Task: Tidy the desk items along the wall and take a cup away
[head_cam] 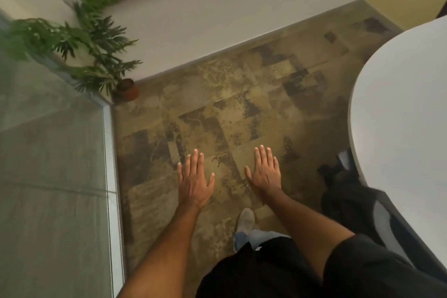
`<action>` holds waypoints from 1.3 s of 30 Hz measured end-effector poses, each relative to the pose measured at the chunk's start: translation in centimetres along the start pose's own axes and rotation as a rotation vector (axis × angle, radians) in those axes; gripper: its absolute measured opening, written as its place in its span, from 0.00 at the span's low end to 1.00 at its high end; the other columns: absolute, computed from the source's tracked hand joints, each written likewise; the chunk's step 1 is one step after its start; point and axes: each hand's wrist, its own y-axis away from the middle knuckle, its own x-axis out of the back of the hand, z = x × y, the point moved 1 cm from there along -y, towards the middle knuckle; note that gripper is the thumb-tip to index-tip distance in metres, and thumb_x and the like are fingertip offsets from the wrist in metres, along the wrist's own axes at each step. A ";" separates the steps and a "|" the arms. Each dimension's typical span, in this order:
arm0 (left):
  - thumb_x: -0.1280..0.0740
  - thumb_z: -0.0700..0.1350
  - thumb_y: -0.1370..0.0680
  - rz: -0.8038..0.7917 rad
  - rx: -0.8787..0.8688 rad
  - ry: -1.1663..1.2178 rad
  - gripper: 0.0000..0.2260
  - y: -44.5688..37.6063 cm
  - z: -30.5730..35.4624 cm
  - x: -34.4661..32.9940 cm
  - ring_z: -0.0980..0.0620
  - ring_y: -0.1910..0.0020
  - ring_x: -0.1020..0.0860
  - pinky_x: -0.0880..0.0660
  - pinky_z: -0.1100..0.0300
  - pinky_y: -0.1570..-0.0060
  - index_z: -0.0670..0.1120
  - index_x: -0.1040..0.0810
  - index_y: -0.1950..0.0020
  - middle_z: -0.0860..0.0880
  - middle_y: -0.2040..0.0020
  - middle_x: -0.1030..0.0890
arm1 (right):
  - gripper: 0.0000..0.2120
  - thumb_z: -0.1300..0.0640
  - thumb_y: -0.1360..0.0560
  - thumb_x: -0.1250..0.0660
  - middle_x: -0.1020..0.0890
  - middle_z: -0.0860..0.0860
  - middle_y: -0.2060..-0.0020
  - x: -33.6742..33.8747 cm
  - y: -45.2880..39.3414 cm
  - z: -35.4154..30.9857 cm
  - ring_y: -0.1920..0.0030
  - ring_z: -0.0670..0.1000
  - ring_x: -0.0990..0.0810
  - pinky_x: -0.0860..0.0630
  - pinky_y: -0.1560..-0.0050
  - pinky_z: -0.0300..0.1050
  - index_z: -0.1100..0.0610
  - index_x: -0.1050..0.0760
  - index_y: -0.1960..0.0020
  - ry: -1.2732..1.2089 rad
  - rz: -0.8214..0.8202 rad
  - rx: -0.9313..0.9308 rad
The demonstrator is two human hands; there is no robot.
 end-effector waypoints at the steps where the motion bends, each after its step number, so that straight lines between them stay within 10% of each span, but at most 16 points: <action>1: 0.43 0.60 0.20 -0.002 -0.021 -0.005 0.34 -2.5 0.1 0.7 0.46 0.18 0.48 0.54 0.43 0.21 0.46 0.47 0.18 0.47 0.17 0.51 | 0.36 0.39 0.17 0.53 0.55 0.54 0.17 0.9 -1.9 -0.4 0.18 0.55 0.58 0.53 0.19 0.55 0.57 0.57 0.17 -0.012 0.005 -0.008; 20: 0.41 0.58 0.19 -0.086 -0.518 -0.034 0.34 -52.8 18.4 5.2 0.45 0.19 0.47 0.54 0.42 0.21 0.46 0.46 0.18 0.47 0.17 0.49 | 0.35 0.38 0.17 0.53 0.55 0.52 0.17 16.5 -37.6 12.4 0.18 0.54 0.59 0.53 0.19 0.54 0.55 0.57 0.17 -0.051 0.179 -0.435; 39: 0.40 0.58 0.21 -0.082 -1.130 -0.120 0.34 -86.9 63.0 7.9 0.45 0.19 0.46 0.50 0.40 0.22 0.44 0.42 0.19 0.45 0.17 0.47 | 0.34 0.37 0.17 0.54 0.54 0.51 0.17 36.3 -62.7 39.8 0.18 0.54 0.57 0.53 0.19 0.54 0.52 0.54 0.17 -0.142 0.354 -0.892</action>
